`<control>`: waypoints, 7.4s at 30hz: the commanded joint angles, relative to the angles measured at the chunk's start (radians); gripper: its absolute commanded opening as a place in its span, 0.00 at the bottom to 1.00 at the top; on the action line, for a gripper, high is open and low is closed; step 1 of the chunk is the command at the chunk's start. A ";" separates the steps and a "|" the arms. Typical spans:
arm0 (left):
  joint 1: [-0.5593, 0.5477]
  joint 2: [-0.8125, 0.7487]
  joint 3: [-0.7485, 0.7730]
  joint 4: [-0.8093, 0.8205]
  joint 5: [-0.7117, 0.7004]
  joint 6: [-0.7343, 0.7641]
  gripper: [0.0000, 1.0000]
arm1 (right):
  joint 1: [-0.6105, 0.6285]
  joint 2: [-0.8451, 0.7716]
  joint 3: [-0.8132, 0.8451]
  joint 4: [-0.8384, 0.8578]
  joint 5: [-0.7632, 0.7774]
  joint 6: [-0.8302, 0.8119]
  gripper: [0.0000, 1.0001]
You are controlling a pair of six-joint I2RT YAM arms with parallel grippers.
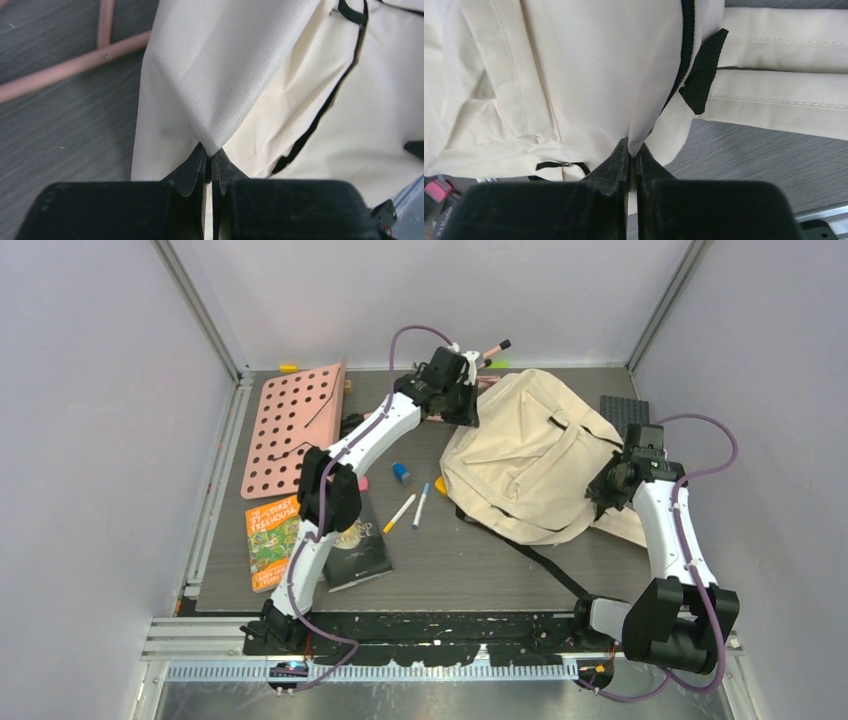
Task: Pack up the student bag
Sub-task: Adjust the student bag at the center of the board, then unzip the student bag at the center of the board.
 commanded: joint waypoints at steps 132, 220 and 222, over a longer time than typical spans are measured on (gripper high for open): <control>0.110 -0.376 -0.734 0.232 0.102 -0.543 0.68 | 0.699 0.307 0.254 0.065 -0.108 -0.221 0.01; 0.068 -0.499 -0.708 0.426 -0.018 0.072 0.65 | 0.684 0.087 0.168 0.161 0.395 -0.123 0.01; 0.030 -0.486 -0.713 0.443 0.006 0.076 0.65 | 0.683 0.073 0.165 0.167 0.415 -0.097 0.00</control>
